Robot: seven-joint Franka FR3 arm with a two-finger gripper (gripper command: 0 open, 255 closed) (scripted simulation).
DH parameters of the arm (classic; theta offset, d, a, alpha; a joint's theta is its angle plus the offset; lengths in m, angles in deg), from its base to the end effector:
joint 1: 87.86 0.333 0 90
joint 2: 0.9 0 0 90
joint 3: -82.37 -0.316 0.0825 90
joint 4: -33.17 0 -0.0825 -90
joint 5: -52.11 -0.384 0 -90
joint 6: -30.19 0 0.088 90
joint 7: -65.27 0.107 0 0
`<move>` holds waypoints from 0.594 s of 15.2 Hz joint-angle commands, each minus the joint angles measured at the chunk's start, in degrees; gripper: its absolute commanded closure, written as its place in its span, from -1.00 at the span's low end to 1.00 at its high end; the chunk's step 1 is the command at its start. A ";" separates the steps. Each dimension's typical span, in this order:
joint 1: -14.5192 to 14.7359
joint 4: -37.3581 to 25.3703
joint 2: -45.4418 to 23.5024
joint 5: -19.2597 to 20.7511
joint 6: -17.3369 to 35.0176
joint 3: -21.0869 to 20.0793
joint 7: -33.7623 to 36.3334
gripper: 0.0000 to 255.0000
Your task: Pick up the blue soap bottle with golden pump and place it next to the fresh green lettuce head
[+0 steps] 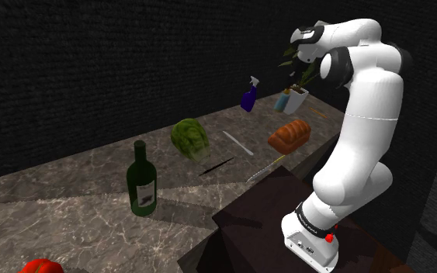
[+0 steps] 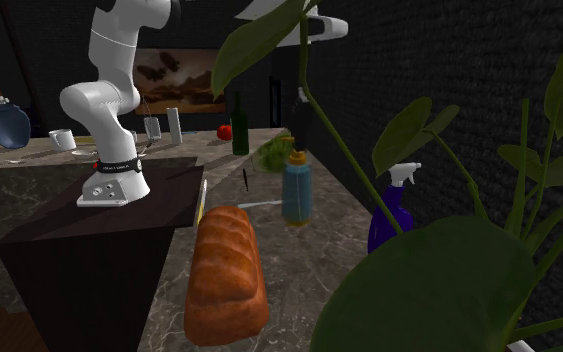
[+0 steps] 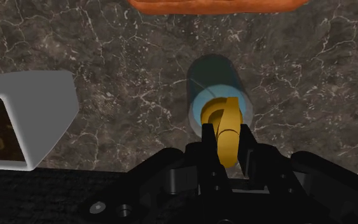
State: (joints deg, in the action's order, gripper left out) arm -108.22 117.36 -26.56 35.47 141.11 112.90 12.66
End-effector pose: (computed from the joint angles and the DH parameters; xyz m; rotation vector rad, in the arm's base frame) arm 0.4912 -0.4800 0.4573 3.1079 -0.0162 0.1465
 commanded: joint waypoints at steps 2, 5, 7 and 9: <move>-0.10 -1.66 0.47 0.35 -2.06 0.19 0.31 1.00; -0.32 -3.77 0.63 0.55 -4.27 0.31 0.60 1.00; -0.52 -5.30 0.65 0.64 -5.78 0.38 0.78 1.00; -0.75 -6.92 0.61 0.69 -7.33 0.43 0.95 1.00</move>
State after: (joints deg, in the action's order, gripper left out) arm -108.91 111.12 -26.07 36.08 134.55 113.28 13.53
